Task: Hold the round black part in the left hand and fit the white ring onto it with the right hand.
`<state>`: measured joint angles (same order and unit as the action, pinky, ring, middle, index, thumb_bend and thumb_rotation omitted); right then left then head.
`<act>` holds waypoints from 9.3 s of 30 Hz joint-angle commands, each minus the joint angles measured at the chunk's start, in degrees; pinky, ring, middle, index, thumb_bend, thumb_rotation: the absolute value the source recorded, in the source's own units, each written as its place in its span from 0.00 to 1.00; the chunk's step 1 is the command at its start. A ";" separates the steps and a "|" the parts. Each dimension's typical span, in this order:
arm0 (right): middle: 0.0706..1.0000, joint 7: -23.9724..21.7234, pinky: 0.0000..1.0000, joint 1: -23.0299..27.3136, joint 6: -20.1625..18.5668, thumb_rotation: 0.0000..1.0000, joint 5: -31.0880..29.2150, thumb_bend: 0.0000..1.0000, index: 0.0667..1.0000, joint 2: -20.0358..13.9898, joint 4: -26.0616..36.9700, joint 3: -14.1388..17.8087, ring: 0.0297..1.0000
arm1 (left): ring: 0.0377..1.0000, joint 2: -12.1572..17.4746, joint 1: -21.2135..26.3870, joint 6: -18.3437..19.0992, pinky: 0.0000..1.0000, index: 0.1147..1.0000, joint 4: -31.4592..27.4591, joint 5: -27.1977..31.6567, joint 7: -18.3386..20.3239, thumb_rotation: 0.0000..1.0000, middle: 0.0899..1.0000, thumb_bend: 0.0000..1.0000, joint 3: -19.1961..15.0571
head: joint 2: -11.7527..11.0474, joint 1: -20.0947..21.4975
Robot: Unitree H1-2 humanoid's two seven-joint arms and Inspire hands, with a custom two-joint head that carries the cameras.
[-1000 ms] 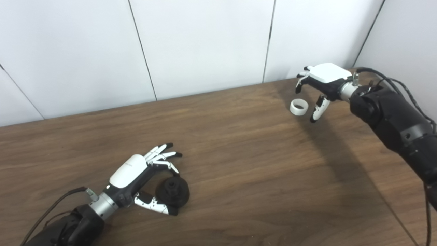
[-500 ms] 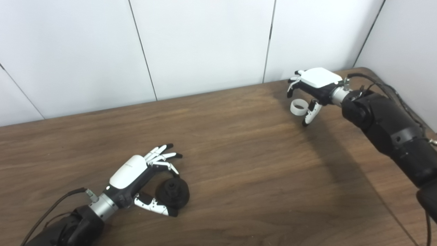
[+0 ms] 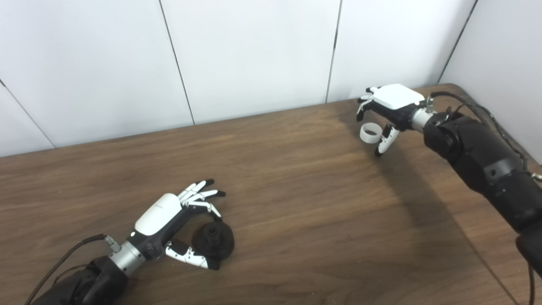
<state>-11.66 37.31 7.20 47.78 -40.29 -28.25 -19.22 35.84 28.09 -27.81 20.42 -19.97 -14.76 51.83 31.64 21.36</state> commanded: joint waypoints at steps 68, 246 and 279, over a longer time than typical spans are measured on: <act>0.90 -4.80 1.00 2.74 -4.28 0.27 -2.14 0.89 0.68 -1.36 -2.15 0.01 1.00 | 1.00 2.74 -6.36 0.89 1.00 0.41 -2.72 -3.83 8.92 0.06 0.87 0.53 -2.18 | 0.63 -0.05; 0.85 1.74 1.00 3.26 3.21 0.18 -4.11 0.98 0.58 0.20 -6.03 -4.10 0.99 | 1.00 2.86 -9.38 0.89 1.00 0.41 -2.84 -3.21 10.35 0.06 0.85 0.53 -6.58 | 1.01 -0.16; 0.94 -1.22 1.00 2.85 3.21 0.21 -2.87 1.00 0.63 0.88 -3.62 -5.46 1.00 | 1.00 1.88 -9.96 0.89 1.00 0.41 -2.93 -2.99 10.61 0.06 0.85 0.53 -7.58 | 1.39 -0.26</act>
<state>-11.04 39.95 9.26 45.36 -40.37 -32.46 -23.57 36.34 19.99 -27.82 14.38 -19.90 -7.67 42.86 32.96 21.18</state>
